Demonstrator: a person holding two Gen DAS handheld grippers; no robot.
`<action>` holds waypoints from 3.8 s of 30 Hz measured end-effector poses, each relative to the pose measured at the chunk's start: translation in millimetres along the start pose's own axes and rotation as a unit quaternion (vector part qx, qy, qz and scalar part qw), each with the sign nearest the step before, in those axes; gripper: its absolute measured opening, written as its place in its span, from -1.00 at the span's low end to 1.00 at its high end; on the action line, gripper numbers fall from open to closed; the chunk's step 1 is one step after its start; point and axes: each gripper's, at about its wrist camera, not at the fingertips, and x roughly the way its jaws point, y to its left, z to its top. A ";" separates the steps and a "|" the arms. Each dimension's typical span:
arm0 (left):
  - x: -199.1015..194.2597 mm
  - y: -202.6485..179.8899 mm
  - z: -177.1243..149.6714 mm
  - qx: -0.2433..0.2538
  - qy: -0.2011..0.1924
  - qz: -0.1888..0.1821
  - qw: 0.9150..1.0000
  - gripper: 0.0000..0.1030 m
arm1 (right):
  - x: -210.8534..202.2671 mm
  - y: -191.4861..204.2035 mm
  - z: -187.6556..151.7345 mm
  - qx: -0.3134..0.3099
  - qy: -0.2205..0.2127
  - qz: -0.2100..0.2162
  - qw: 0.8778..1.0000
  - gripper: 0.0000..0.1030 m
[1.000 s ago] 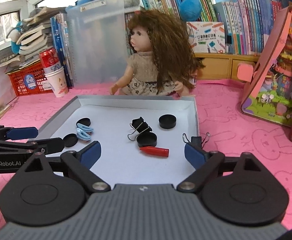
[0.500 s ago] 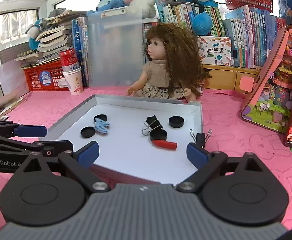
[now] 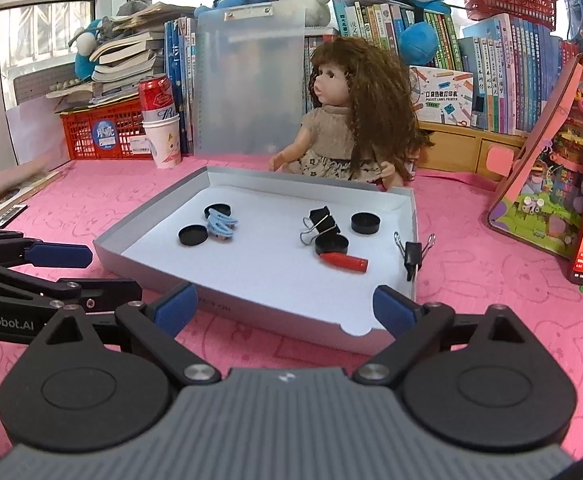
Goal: Organize rigid objects
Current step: 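Move both grippers back toward the acorns and red cap on the tablecloth, then close the left gripper on an acorn while the right gripper grasps the red cap, then carry the acorn and red cap over the tray with both grippers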
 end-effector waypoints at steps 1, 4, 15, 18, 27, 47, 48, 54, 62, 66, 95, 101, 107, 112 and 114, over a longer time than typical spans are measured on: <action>-1.3 0.1 -1.3 0.000 0.000 0.001 1.000 0.49 | -0.6 0.6 -1.1 0.000 0.001 0.001 1.000 0.92; -4.9 0.3 -5.5 0.001 -0.001 0.002 1.000 0.49 | -3.0 2.1 -5.3 0.001 0.003 0.004 1.000 0.92; -21.7 6.8 -32.2 -0.008 0.007 0.002 1.000 0.49 | -19.2 12.9 -33.5 -0.009 0.010 0.011 1.000 0.92; -28.0 8.0 -40.1 -0.011 0.009 0.004 1.000 0.49 | -21.9 19.6 -42.5 -0.030 0.010 0.001 1.000 0.92; -46.8 20.3 -53.2 -0.024 0.025 0.006 0.999 0.06 | -25.4 36.4 -59.2 -0.065 0.017 -0.003 0.998 0.92; -36.2 3.0 -67.3 0.010 0.039 -0.009 0.999 -0.38 | -20.1 57.3 -66.1 -0.092 0.021 0.037 0.995 0.36; -35.2 2.2 -67.5 0.012 0.040 -0.010 0.999 -0.44 | -20.2 57.9 -66.4 -0.090 0.021 0.041 0.995 0.25; -30.8 -1.6 -66.1 0.017 0.037 -0.009 0.999 -0.45 | -20.9 64.5 -65.7 -0.093 0.022 0.053 0.994 -0.15; -25.2 -5.2 -65.1 0.014 0.033 -0.005 0.999 -0.54 | -22.0 69.4 -65.6 -0.092 0.023 0.065 0.993 -0.46; -25.3 -5.6 -64.5 0.014 0.030 0.000 0.999 -0.68 | -22.6 69.8 -65.4 -0.086 0.021 0.065 0.994 -0.54; -31.1 4.7 -47.8 -0.001 0.008 0.022 1.000 -0.68 | -27.3 41.6 -51.0 -0.026 0.005 0.001 1.000 -0.77; -28.0 5.1 -40.1 -0.003 0.005 0.021 1.000 -0.68 | -30.7 37.7 -45.2 -0.024 -0.006 -0.007 1.000 -0.77; -24.8 3.4 -31.1 -0.002 -0.005 0.019 1.000 -0.68 | -31.4 32.9 -37.5 -0.023 -0.015 -0.016 0.999 -0.77; -23.2 0.5 -28.8 0.000 -0.008 0.017 1.000 -0.68 | -31.0 31.1 -35.5 -0.021 -0.019 -0.020 0.999 -0.77; -22.6 -0.2 -28.8 0.000 -0.008 0.016 1.000 -0.68 | -30.8 30.6 -35.8 -0.020 -0.019 -0.021 0.999 -0.77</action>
